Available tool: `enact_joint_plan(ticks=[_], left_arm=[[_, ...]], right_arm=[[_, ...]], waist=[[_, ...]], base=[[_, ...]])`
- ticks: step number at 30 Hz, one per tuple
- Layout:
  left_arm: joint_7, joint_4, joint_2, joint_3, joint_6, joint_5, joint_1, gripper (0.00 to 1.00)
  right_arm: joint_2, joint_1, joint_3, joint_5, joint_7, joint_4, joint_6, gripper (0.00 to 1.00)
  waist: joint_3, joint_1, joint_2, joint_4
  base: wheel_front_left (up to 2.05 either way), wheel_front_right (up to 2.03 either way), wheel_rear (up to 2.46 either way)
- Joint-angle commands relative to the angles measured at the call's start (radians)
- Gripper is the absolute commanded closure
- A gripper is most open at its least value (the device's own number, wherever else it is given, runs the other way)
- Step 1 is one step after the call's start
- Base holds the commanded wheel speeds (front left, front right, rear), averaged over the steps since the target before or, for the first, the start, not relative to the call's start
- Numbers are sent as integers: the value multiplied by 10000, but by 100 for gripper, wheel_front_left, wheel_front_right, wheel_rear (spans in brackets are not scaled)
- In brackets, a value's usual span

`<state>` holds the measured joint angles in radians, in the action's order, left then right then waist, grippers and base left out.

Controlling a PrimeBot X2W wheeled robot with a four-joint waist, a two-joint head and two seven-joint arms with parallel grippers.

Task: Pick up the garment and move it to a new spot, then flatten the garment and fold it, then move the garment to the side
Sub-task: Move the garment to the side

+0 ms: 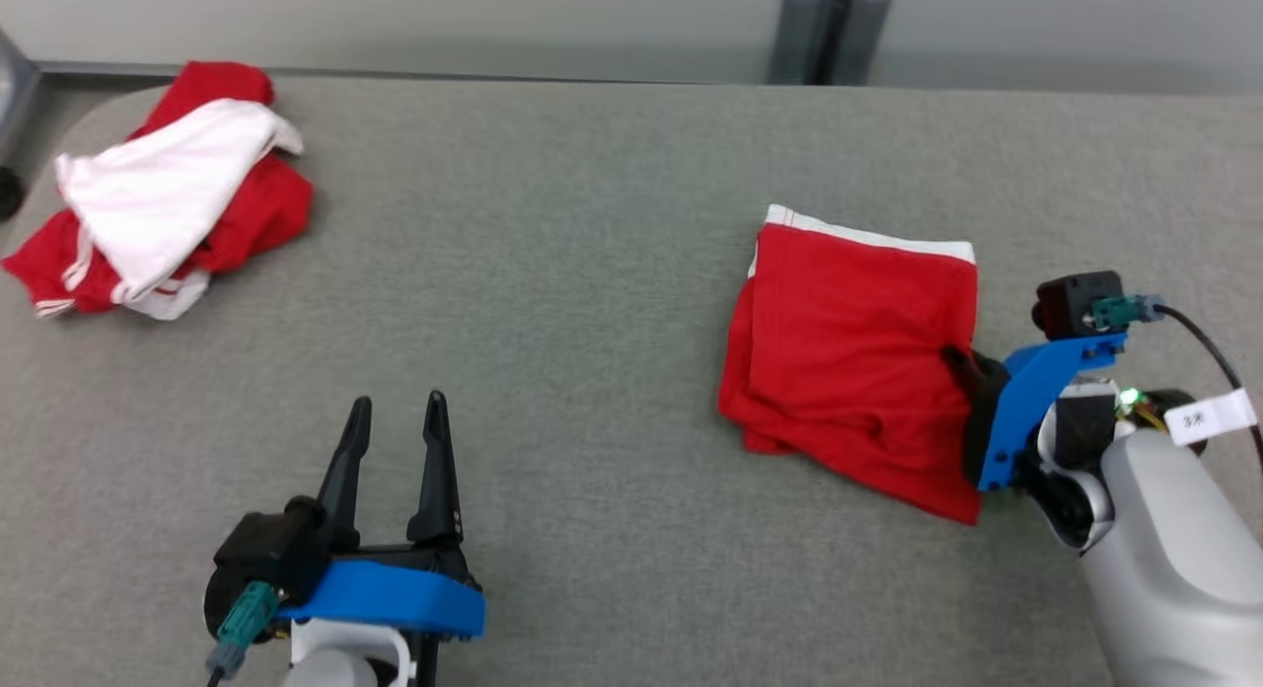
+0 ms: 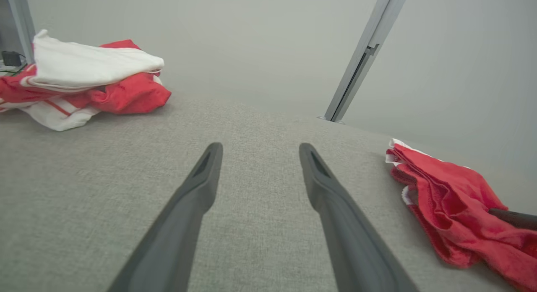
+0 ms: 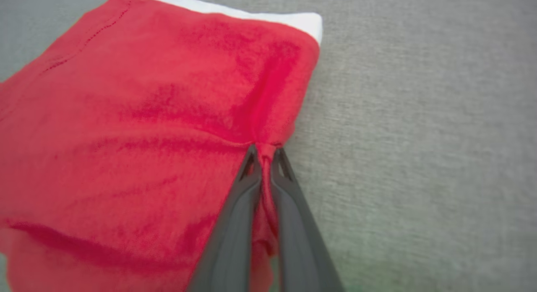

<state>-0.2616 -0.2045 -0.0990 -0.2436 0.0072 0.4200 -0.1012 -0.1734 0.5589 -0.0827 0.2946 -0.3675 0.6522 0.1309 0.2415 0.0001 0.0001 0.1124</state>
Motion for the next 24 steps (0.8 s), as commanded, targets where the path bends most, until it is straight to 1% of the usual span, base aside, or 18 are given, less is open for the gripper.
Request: enact_joint_plan(ticks=[1, 6, 10, 14, 19, 21, 24], left_arm=[[-48, 161, -97, -26, -14, -78, -149, 0], [140, 583, -291, -116, 7, -252, -374, 0], [387, 856, -492, -179, 14, -379, -549, 0], [667, 1101, -678, -325, 8, -530, -739, 0], [967, 1394, -853, -421, 45, -625, -890, 0], [1086, 1533, -923, -461, 49, -682, -904, 0], [1228, 1688, -1009, -503, 81, -734, -969, 0]], right_arm=[[-253, 62, -15, 128, 123, -167, -2, 100], [-756, -76, 133, 315, 533, -543, -2, 100], [-845, -36, 357, 437, 919, -796, -1, 100], [-804, 66, 528, 514, 1248, -914, -1, 100], [-749, 376, 655, 580, 1469, -889, -1, 100], [-873, 661, 712, 489, 1424, -781, -1, 100], [-1193, 1206, 798, 281, 1356, -485, -2, 100]], waist=[[30, -1, -1, -449], [478, -1, -1, -1745], [851, -1, -1, -2721], [1177, -1, -1, -3404], [1488, -1, -1, -3713], [1612, -1, -1, -3681], [1815, -1, -1, -3449]], base=[[0, 0, 0], [0, 0, 0], [0, 0, 0], [0, 0, 0], [0, 0, 0], [0, 0, 0], [0, 0, 0]])
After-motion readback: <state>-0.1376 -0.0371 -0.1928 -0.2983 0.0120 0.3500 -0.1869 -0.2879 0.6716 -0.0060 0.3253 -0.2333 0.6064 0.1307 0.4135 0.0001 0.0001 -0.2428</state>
